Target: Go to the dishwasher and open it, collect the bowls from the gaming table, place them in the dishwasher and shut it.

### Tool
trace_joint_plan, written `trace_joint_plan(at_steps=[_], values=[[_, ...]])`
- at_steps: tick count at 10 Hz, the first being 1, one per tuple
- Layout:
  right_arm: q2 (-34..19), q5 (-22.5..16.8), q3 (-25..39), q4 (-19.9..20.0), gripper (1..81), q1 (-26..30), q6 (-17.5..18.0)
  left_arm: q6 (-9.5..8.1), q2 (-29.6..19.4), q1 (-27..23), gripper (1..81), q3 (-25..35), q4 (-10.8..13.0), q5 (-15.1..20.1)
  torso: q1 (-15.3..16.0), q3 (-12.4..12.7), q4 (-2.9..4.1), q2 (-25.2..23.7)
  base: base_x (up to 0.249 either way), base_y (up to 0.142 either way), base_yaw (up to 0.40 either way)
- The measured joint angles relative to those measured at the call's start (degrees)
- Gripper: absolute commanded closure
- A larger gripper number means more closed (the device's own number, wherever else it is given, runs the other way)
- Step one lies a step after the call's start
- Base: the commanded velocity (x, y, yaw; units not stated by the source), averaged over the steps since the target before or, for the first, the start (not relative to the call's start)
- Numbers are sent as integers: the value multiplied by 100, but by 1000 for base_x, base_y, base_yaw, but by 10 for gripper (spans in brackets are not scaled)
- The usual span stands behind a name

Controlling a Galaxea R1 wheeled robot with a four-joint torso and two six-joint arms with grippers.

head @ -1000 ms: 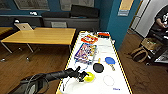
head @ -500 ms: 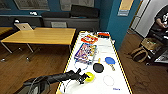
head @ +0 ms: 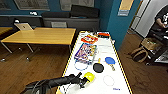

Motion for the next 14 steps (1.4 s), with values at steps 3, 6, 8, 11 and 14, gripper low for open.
trace_joint_plan(at_steps=[3,6,8,11,14], values=[[2,-11,0,-5,811,46,0,-766,87,11,10,-98,152,6,0,0,0,0,0,0,0],[38,-41,-15,-5,811,46,2,-807,160,11,811,-141,267,52,0,0,0,0,0,0,0],[94,-48,-20,-6,811,49,2,-824,168,26,811,-155,334,135,0,0,0,0,0,0,0],[88,-50,-89,-5,811,49,2,-824,174,22,811,-135,521,282,0,0,0,0,0,0,0],[118,-56,-144,-5,811,49,4,-830,45,-9,811,132,680,406,0,0,0,0,0,0,0]])
